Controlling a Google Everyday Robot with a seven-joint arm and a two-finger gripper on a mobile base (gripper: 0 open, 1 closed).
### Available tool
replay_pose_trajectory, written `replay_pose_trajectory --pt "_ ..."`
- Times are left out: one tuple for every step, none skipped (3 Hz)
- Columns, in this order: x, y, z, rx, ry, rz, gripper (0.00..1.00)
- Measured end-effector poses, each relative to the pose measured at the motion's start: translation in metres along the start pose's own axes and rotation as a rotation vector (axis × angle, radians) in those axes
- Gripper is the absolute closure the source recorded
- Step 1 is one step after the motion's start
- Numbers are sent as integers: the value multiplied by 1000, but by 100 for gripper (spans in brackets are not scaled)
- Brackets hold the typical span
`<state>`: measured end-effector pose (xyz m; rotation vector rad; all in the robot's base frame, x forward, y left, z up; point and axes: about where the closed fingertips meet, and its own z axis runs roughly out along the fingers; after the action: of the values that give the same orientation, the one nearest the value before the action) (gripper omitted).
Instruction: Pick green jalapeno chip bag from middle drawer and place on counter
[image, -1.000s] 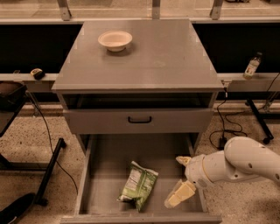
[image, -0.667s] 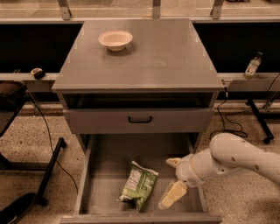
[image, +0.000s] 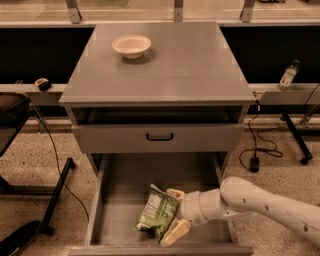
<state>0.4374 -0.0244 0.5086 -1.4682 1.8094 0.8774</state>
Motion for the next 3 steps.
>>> replay_pose_trajectory --pt "4 7 13 -23 -25 -46 0" --pt "-3 -19 23 75 -105 -23 0" --pt "-7 -42 38 196 -154 -22 0"
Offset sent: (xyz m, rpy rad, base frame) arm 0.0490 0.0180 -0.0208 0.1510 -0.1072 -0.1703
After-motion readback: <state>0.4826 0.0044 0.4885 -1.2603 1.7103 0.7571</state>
